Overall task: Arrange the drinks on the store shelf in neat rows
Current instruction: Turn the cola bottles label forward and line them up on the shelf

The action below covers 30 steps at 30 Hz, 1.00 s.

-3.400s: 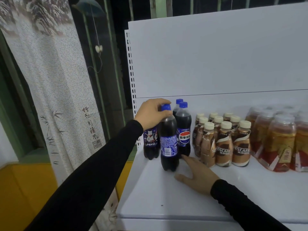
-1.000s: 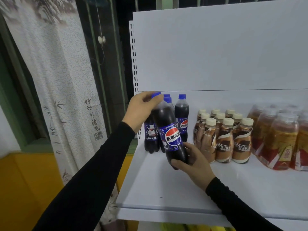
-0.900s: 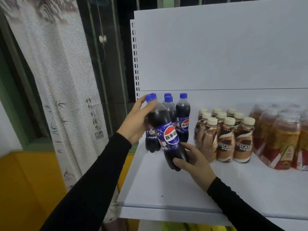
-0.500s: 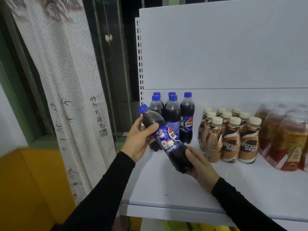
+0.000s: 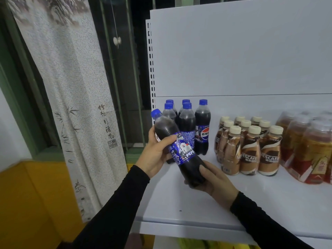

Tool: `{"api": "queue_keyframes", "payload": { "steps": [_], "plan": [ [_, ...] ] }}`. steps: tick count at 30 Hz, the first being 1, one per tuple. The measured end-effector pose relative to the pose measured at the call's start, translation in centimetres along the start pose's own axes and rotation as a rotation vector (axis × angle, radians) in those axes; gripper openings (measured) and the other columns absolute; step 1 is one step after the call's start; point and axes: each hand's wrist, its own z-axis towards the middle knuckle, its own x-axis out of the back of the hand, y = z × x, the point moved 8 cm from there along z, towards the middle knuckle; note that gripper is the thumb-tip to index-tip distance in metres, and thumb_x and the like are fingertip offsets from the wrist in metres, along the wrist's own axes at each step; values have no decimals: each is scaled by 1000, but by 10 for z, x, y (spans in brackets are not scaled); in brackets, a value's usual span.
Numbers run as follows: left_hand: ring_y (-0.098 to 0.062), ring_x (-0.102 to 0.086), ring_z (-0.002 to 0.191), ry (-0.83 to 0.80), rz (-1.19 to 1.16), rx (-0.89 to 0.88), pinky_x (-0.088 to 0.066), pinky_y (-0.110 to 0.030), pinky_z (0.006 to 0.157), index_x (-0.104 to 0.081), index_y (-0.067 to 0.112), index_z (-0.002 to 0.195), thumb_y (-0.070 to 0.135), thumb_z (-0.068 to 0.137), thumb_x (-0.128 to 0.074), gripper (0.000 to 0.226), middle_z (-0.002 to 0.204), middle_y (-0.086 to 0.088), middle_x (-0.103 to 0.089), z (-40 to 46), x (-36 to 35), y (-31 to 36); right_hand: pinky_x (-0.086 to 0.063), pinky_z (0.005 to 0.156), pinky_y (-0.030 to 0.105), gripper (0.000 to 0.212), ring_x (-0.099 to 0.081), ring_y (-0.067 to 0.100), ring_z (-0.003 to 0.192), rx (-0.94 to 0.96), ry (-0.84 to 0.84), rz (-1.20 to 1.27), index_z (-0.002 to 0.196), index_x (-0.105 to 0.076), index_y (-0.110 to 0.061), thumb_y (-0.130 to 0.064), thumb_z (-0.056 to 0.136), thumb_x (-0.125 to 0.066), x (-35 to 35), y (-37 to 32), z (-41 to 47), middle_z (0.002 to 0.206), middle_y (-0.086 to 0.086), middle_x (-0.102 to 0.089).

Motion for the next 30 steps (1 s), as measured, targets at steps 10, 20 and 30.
{"api": "queue_keyframes", "payload": {
  "steps": [10, 20, 30],
  "plan": [
    [-17, -75, 84, 143, 79, -60, -58, -29, 66, -46, 13, 138, 8, 82, -77, 64, 95, 1, -77, -1, 3, -1, -53, 77, 17, 80, -65, 0, 100, 147, 98, -455, 124, -56, -26, -54, 53, -80, 6, -15, -3, 113, -11, -68],
    [-20, -75, 87, 78, -113, -31, -58, -42, 72, -34, 22, 142, -1, 87, -66, 68, 107, -7, -69, -2, -10, -2, -60, 77, 40, 96, -70, 37, 88, 57, 12, -12, 116, -63, -8, -62, 41, -91, 2, -6, 0, 101, 24, -71],
    [-20, -73, 95, 167, 48, -81, -58, -34, 75, -48, 16, 137, 25, 70, -82, 77, 108, -2, -74, -6, 0, -3, -54, 76, 20, 68, -68, 4, 96, 191, 80, -265, 115, -61, -22, -47, 54, -77, 8, -24, -4, 104, -11, -72]
  ]
}}
